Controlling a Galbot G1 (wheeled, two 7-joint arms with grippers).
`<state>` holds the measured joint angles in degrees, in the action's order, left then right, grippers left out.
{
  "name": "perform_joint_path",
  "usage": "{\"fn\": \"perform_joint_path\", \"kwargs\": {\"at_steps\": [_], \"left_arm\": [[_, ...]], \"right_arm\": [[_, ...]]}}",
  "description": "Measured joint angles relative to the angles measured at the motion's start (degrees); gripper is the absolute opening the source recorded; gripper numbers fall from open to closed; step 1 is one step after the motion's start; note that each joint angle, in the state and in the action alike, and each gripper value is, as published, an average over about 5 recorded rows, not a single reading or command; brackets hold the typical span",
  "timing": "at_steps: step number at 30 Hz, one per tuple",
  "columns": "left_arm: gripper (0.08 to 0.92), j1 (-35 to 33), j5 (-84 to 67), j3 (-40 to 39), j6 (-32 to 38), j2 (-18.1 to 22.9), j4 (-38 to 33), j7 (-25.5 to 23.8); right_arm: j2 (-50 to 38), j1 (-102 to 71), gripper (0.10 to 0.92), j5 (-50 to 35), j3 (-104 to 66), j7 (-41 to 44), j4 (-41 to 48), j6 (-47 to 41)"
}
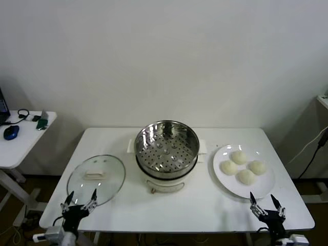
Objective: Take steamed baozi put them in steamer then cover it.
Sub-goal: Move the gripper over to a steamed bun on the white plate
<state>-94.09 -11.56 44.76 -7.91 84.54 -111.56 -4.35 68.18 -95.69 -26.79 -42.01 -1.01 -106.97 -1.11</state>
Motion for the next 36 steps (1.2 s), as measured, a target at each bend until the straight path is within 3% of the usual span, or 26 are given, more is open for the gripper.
{"fn": "perform_joint_path", "kwargs": {"at_steps": [9, 15, 26, 36], "left_arm": [[0.823, 0.0, 0.0, -0.3, 0.3, 0.0, -0.3, -0.2], [0.823, -0.4, -0.1, -0.5, 1.0, -0.2, -0.8, -0.4], [0.823, -1.2, -0.4, 0.1, 2.5, -0.5, -1.5, -0.5], [0.823, -1.4, -0.3, 0.2, 3.1, -0.5, -1.3, -0.5]], "right_arm": [[-7.7, 11.7, 0.823, 2.1, 2.2, -0.8, 2.2, -10.9], [-18.6, 25.1, 0.823, 5.2, 11.1, 4.7, 7.7, -16.9], [-36.6, 60.1, 0.823, 17.4, 45.1, 30.6, 22.9, -12.2], [-37.0, 94.6, 0.823, 22.9, 80.3, 52.6, 38.9, -3.9]]}}
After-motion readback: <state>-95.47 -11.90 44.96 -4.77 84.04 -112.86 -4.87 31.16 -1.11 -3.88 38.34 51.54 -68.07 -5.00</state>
